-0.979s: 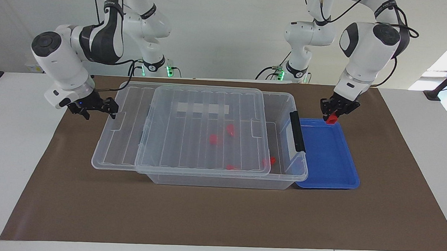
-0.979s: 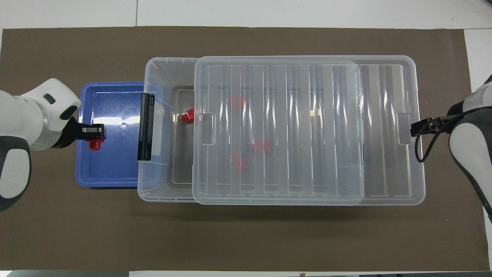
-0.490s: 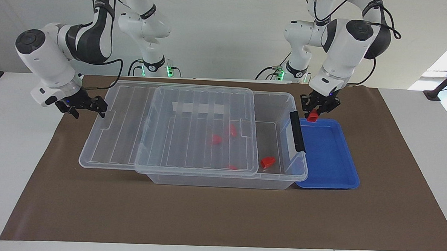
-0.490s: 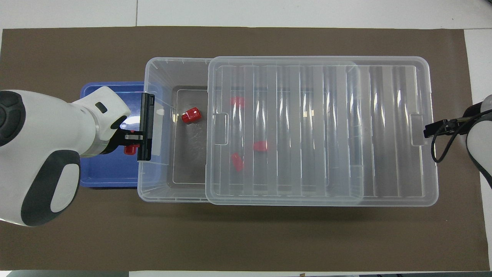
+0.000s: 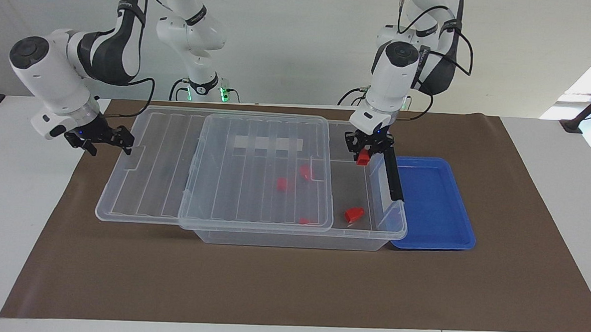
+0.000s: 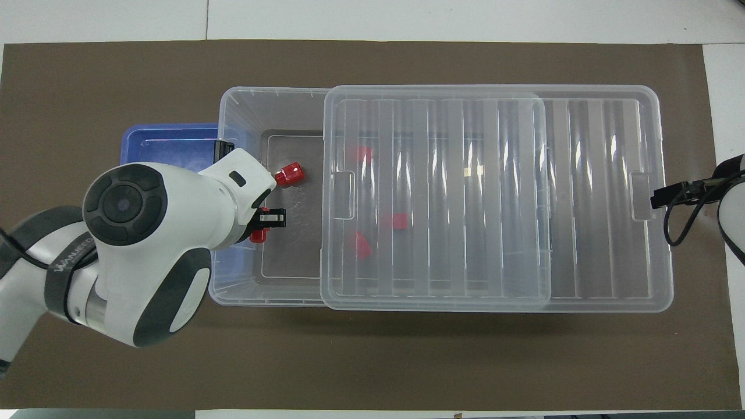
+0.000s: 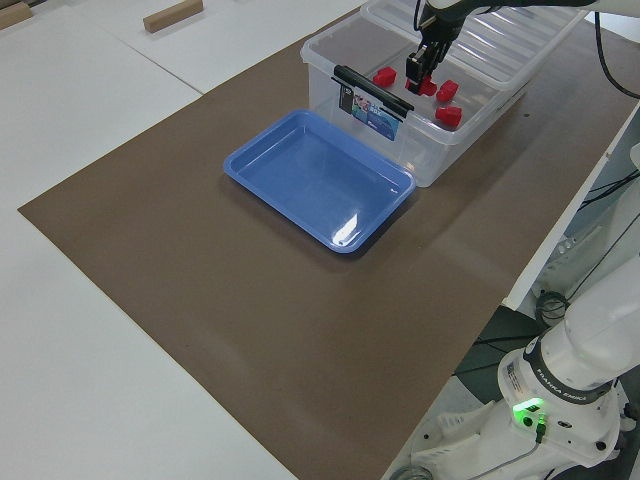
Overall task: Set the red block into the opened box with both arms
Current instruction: 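Carry the red block into the opened box and open the left gripper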
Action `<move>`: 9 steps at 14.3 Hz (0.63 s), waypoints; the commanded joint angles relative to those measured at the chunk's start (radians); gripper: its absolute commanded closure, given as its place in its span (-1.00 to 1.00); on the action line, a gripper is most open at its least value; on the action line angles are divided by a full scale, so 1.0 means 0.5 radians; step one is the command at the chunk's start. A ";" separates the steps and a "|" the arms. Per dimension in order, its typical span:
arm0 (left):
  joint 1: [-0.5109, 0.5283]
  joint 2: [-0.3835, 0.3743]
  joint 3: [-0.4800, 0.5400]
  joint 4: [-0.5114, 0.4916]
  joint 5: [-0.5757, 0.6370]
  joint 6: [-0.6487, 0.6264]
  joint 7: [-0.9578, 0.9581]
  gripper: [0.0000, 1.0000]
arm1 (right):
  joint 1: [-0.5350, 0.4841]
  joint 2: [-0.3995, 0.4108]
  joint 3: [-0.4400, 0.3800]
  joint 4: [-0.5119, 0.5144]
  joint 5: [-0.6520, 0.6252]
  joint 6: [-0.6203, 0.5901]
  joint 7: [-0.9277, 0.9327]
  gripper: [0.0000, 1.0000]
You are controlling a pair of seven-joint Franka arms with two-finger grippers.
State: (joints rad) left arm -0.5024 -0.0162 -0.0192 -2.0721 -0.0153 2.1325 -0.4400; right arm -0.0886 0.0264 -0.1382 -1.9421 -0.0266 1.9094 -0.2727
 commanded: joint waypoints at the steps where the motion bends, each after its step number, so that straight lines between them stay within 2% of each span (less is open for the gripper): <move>1: -0.038 0.099 0.026 -0.037 0.018 0.159 -0.053 1.00 | -0.004 -0.028 -0.021 -0.043 -0.036 0.056 -0.053 -1.00; 5: -0.048 0.158 0.026 -0.138 0.018 0.373 -0.047 1.00 | 0.002 -0.028 -0.018 -0.037 -0.036 0.050 -0.050 -1.00; 9: -0.051 0.326 0.023 -0.178 0.018 0.564 -0.053 1.00 | 0.005 -0.016 -0.003 0.006 -0.033 0.031 -0.022 -1.00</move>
State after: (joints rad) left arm -0.5089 0.1138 -0.0193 -2.1467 -0.0153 2.3635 -0.4463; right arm -0.0864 0.0264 -0.1419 -1.9385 -0.0268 1.9097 -0.2730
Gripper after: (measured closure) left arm 0.656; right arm 0.000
